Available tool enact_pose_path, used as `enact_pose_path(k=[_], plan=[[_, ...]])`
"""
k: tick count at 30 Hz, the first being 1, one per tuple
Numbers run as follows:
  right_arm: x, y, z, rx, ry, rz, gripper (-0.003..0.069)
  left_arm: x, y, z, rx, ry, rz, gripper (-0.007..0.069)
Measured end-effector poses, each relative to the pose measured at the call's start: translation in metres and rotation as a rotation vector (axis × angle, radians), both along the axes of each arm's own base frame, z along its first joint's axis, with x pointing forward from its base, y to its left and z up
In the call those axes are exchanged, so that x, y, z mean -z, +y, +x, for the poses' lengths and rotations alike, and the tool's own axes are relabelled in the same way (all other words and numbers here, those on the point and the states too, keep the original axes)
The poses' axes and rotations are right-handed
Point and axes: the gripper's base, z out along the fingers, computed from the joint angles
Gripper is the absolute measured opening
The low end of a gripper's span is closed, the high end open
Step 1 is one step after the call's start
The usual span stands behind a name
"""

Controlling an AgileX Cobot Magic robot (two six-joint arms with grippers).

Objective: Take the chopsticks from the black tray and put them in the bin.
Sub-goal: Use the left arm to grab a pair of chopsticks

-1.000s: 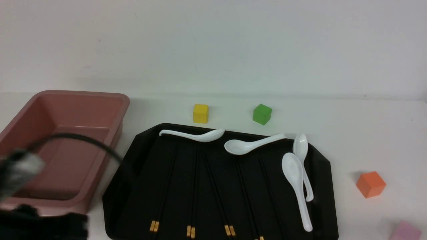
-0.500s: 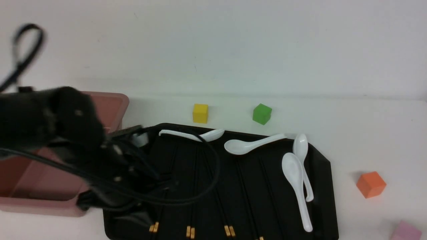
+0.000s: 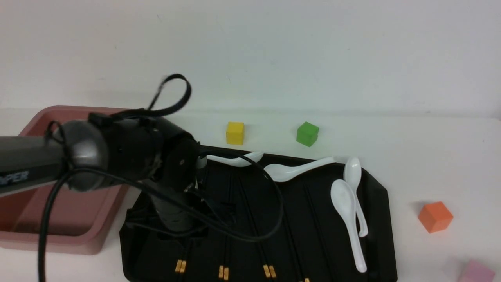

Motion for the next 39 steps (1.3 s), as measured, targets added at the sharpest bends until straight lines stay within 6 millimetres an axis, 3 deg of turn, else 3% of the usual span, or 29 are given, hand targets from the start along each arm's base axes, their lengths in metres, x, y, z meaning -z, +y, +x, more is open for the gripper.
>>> enact_pose_path(k=[3, 11, 22, 26, 30, 36, 39], plan=[[0.000, 0.000, 0.000, 0.000, 0.000, 0.000, 0.0242, 0.005, -0.001, 0.004, 0.007, -0.005, 0.012, 0.0265], [0.000, 0.000, 0.000, 0.000, 0.000, 0.000, 0.0242, 0.033, -0.002, 0.013, 0.048, 0.001, 0.080, 0.0281], [0.000, 0.000, 0.000, 0.000, 0.000, 0.000, 0.0242, 0.043, -0.002, 0.018, 0.043, 0.000, 0.123, 0.0281], [0.000, 0.000, 0.000, 0.000, 0.000, 0.000, 0.0242, 0.048, -0.003, 0.020, 0.016, 0.019, 0.122, 0.0234], [0.000, 0.000, 0.000, 0.000, 0.000, 0.000, 0.0242, 0.048, -0.005, 0.019, -0.001, 0.027, 0.105, 0.0105], [0.000, 0.000, 0.000, 0.000, 0.000, 0.000, 0.0242, 0.043, -0.005, 0.019, -0.012, 0.024, 0.085, 0.0110], [0.000, 0.000, 0.000, 0.000, 0.000, 0.000, 0.0242, 0.032, -0.005, 0.013, -0.042, 0.017, 0.031, 0.0110]])
